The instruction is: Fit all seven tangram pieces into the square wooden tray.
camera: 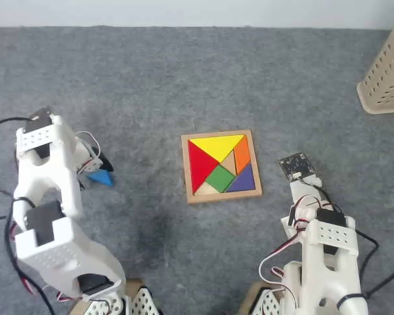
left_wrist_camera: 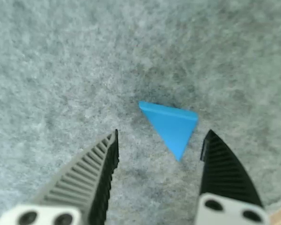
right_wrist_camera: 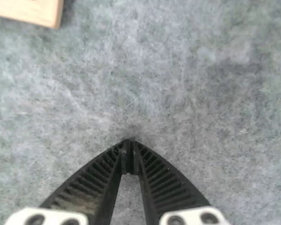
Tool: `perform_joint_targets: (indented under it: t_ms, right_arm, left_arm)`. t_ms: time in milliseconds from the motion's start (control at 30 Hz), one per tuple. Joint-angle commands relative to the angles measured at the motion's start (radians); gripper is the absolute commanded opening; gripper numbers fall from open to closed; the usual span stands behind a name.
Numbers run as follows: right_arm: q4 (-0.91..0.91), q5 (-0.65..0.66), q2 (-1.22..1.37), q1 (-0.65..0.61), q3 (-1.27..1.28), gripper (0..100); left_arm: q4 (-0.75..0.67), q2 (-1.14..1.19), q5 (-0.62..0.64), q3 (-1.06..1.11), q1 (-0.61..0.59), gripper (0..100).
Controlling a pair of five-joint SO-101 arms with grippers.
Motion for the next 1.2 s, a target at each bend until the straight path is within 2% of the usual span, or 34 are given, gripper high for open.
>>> perform_joint_targets:
  t_ms: [0, 300, 500, 667, 833, 1067, 1167]
  right_arm:
    - [-0.015, 0.02, -0.025, 0.007, -0.002, 0.6]
    - [-0.015, 0.02, -0.025, 0.007, -0.002, 0.6]
    - [-0.015, 0.02, -0.025, 0.007, -0.002, 0.6]
    - [-0.015, 0.02, -0.025, 0.007, -0.002, 0.6]
    - [-0.015, 0.02, -0.025, 0.007, -0.002, 0.6]
    - [-0.015, 0.02, -0.025, 0.007, -0.002, 0.6]
    - [-0.015, 0.02, -0.025, 0.007, -0.002, 0.6]
  left_arm:
    - [-0.046, 0.014, 0.031, -0.039, 0.008, 27]
    - [-0.078, 0.166, 0.063, -0.122, 0.008, 27]
    - [-0.014, 0.209, 0.04, -0.179, 0.029, 17]
    - [0.058, 0.203, 0.032, -0.185, 0.114, 15]
    - [0.072, 0.201, 0.032, -0.186, 0.192, 15]
    - [0.095, 0.201, 0.029, -0.216, 0.342, 6]
    - [0.144, 0.201, -0.032, -0.269, 0.405, 3]
